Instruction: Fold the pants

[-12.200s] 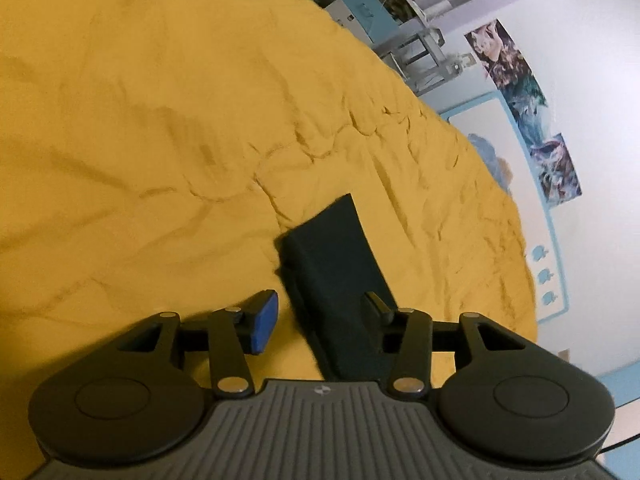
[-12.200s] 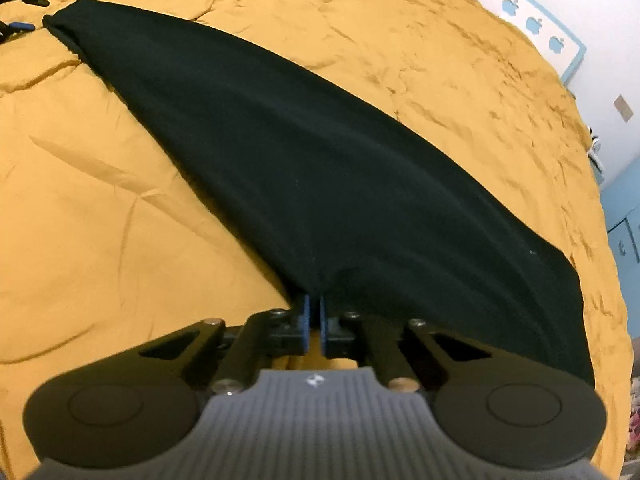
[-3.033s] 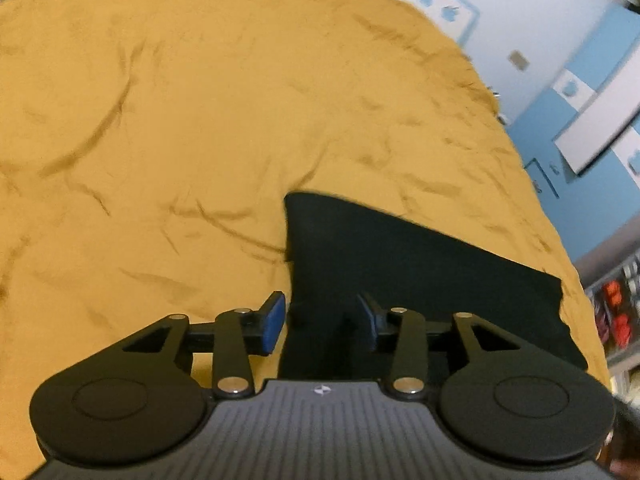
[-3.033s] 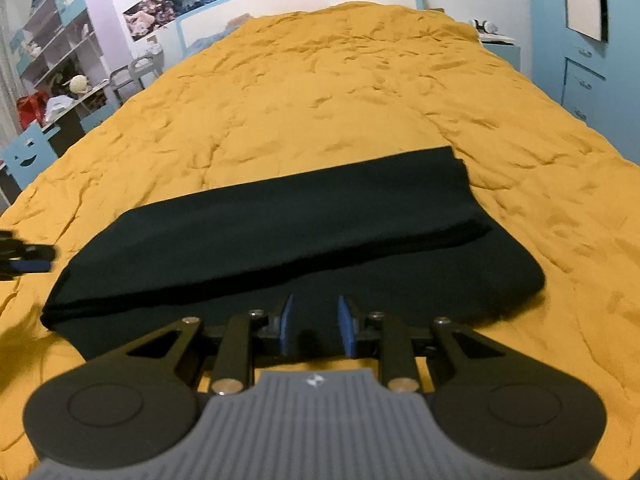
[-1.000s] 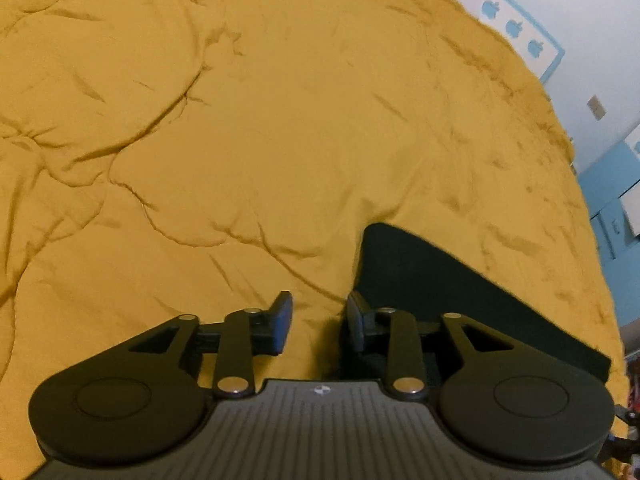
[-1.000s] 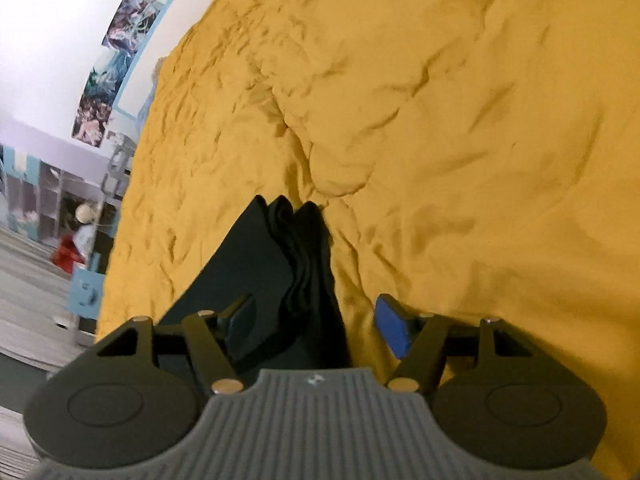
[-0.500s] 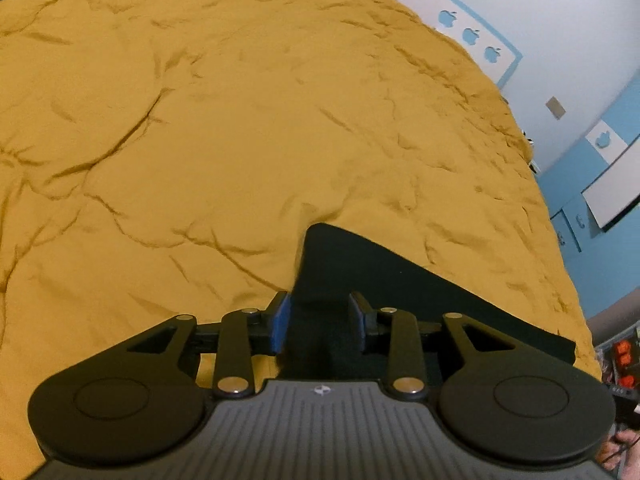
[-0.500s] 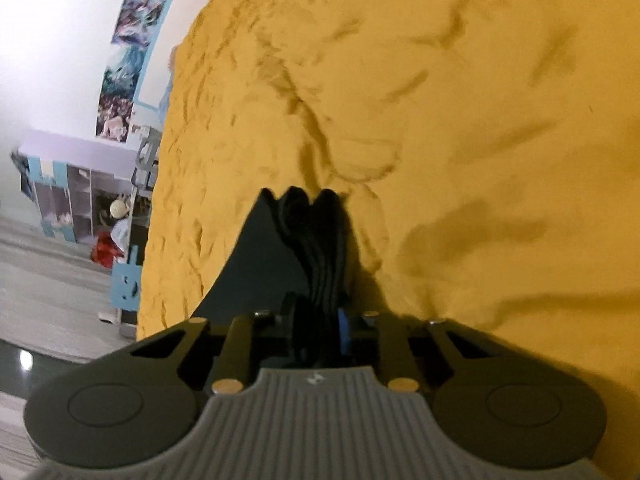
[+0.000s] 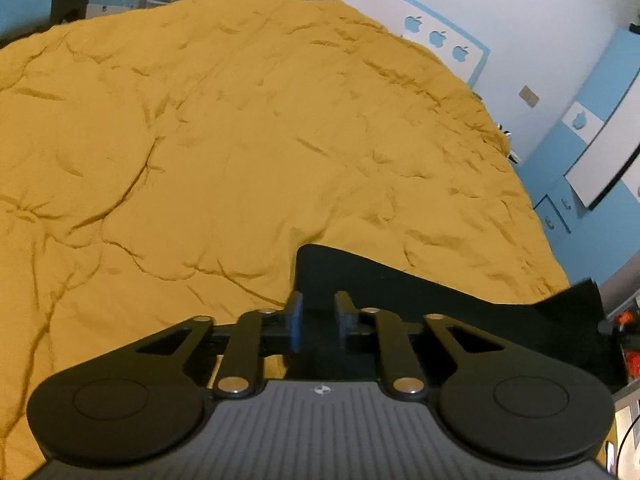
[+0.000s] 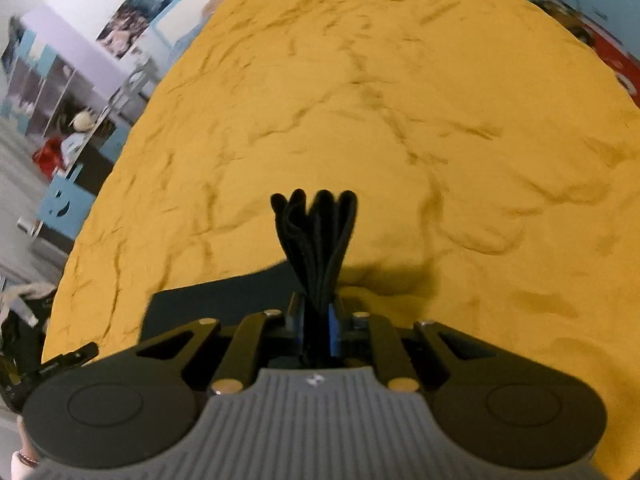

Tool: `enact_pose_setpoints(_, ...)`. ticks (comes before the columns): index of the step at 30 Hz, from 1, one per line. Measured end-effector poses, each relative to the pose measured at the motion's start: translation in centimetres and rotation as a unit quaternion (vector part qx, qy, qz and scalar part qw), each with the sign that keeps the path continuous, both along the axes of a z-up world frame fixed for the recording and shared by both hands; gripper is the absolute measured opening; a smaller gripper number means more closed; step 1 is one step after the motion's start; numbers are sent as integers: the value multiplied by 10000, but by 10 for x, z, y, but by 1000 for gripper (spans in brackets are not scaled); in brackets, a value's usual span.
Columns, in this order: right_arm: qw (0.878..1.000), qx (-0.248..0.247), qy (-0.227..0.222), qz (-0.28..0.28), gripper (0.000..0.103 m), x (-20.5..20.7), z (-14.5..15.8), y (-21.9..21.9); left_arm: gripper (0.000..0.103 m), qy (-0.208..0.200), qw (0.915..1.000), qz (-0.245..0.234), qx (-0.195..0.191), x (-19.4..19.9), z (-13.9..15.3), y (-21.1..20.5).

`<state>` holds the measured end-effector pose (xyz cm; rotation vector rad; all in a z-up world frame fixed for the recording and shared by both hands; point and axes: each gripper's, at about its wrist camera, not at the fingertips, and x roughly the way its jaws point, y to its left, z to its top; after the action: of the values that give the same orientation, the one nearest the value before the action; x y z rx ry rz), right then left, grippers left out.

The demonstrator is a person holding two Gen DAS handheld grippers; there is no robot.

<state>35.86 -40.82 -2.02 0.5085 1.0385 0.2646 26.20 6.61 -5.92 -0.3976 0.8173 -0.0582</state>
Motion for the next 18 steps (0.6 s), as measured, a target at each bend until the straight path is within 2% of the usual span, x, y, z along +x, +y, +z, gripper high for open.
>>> enact_pose_setpoints(2,9999,57,-29,103,6,3,12,19,7,-34,10000,-21,31,-3,3,3)
enact_pose_setpoints(5,9996,163,15,243,6,9,26,50,4,-2,9999,-88,67,-6,5,8)
enact_pose_setpoints(9,9982,421,112,402,6,16,37,94,4,-103,9997,-177,-143,-10,7,16)
enact_pose_setpoints(13,9966,505,224,605,5,28,37,148,4,-154,9990,-218,-348,-15,3,26)
enact_pose_setpoints(18,9942,643,436,741,5,37,21,209,4,-109,9986,-239,-456,-17,-2,37)
